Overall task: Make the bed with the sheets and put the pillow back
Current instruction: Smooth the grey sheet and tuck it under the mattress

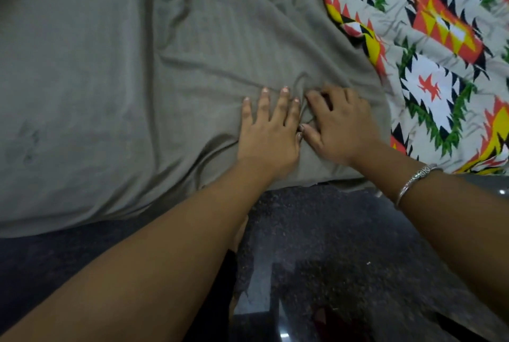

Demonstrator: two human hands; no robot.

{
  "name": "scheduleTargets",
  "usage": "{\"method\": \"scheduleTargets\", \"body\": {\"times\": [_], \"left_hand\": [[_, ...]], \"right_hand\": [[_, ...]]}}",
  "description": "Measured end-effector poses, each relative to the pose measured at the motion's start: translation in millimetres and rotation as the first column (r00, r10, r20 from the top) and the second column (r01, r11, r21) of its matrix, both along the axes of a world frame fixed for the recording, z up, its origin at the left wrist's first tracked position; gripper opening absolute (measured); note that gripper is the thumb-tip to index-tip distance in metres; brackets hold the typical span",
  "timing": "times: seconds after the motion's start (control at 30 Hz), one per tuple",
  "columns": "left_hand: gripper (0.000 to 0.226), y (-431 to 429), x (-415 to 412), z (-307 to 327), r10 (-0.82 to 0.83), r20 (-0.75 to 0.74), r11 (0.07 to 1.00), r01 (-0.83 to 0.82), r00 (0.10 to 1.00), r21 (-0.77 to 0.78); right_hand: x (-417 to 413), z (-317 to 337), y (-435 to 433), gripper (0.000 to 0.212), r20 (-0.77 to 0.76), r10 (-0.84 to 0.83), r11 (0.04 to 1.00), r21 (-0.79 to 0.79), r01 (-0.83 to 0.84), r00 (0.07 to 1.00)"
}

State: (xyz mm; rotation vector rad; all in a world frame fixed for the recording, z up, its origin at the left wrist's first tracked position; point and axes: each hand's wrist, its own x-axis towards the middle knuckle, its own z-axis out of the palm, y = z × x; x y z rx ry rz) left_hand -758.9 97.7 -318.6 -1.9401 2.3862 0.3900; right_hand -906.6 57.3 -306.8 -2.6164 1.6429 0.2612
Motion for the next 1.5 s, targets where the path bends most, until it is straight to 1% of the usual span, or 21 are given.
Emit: {"method": "scheduleTargets", "body": {"times": [0.1,0.2,0.27,0.3,0.33,0.4,0.43,0.5,0.6,0.67,0.77,0.9,1.1,1.2,1.27,1.3,1.33,1.37,1.43,1.47,1.5], "left_hand": [[0.062,-10.3,-5.8,1.1,-0.093,-0.002,0.996,0.093,0.996,0.006],[0.063,-19.8,-7.9,5.8,-0.190,0.001,0.981,0.190,0.982,0.040],[0.065,-26.6,-1.6,9.3,-0.244,-0.062,0.968,0.247,0.968,0.052],[0.066,-31.4,4.7,11.7,-0.265,-0.092,0.963,0.269,0.960,0.026],[0.066,-36.4,11.9,15.2,-0.259,-0.106,0.966,0.257,0.960,-0.028],[0.069,-48.9,29.1,22.8,-0.116,-0.106,0.988,0.104,0.988,-0.116],[0.071,-56.0,37.9,24.1,-0.038,-0.092,0.995,0.029,0.995,-0.090],[0.077,-63.3,49.1,20.2,0.041,-0.025,0.998,-0.039,0.999,0.047],[0.087,-60.3,46.9,12.4,0.001,0.065,0.997,-0.006,0.998,0.078],[0.095,-57.4,38.7,8.3,0.006,0.076,0.996,-0.012,0.997,0.083],[0.097,-56.0,32.6,6.3,0.019,0.094,0.998,-0.024,0.995,0.049],[0.098,-50.3,24.9,3.3,0.058,0.096,0.998,-0.061,0.994,0.029],[0.097,-30.2,-6.8,9.4,0.089,0.093,0.993,-0.095,0.992,0.064],[0.096,-7.7,-14.0,13.6,0.144,0.021,0.989,-0.144,0.989,-0.025],[0.087,17.9,-13.8,16.7,0.151,-0.031,0.983,-0.153,0.988,-0.100],[0.077,32.2,-13.5,18.5,0.143,-0.030,0.982,-0.145,0.989,-0.118],[0.064,45.7,-13.4,21.8,0.131,-0.009,0.983,-0.131,0.991,-0.125],[0.049,56.4,-13.4,25.7,0.112,0.018,0.987,-0.109,0.994,-0.117],[0.022,62.3,-13.2,33.2,0.052,0.077,0.997,-0.047,0.996,-0.065],[0.012,58.9,-13.8,37.6,0.030,0.096,0.999,-0.025,0.995,-0.047],[0.008,54.4,-15.8,42.0,0.009,0.112,0.999,-0.005,0.994,-0.035]], "right_hand": [[-14.2,0.7,-5.0,0.065,-0.062,0.003,1.000,-0.001,-0.003,0.998],[-16.5,6.1,-11.7,0.071,-0.140,-0.001,0.998,0.070,0.011,0.990],[-12.7,14.5,-19.8,0.070,-0.168,-0.012,0.998,0.065,0.023,0.986],[-7.8,20.5,-26.1,0.066,-0.161,-0.023,0.999,0.043,0.030,0.987],[-1.3,25.4,-34.3,0.060,-0.139,-0.024,1.000,0.011,0.026,0.990],[13.9,28.6,-51.6,0.055,-0.089,0.041,0.999,-0.016,-0.043,0.995],[21.4,27.2,-58.9,0.059,-0.075,0.093,0.996,0.008,-0.092,0.993],[31.4,18.5,-69.5,0.069,-0.070,0.151,0.985,0.089,-0.145,0.986],[30.3,-0.4,-73.9,0.077,-0.105,0.169,0.976,0.159,-0.151,0.980],[24.5,-6.8,-76.7,0.083,-0.116,0.185,0.975,0.148,-0.167,0.976],[22.2,-8.2,-78.2,0.092,-0.105,0.202,0.972,0.140,-0.187,0.974],[16.7,-7.5,-78.1,0.096,-0.084,0.232,0.964,0.157,-0.217,0.969],[-11.3,-0.7,-69.5,0.101,-0.080,0.249,0.951,0.210,-0.228,0.965],[-27.4,2.9,-56.2,0.098,-0.059,0.243,0.948,0.227,-0.224,0.968],[-34.3,8.1,-47.6,0.094,-0.064,0.231,0.955,0.206,-0.214,0.971],[-37.0,12.6,-42.0,0.092,-0.066,0.253,0.952,0.192,-0.237,0.965],[-38.5,18.4,-35.7,0.088,-0.059,0.306,0.941,0.171,-0.292,0.950],[-41.1,23.2,-28.6,0.082,-0.043,0.401,0.910,0.134,-0.392,0.915],[-48.3,28.3,-11.3,0.061,-0.031,0.596,0.801,0.100,-0.590,0.803],[-50.2,29.4,-3.3,0.045,-0.027,0.640,0.764,0.122,-0.633,0.768],[-49.7,30.2,2.3,0.031,-0.012,0.656,0.749,0.134,-0.648,0.755]]}}
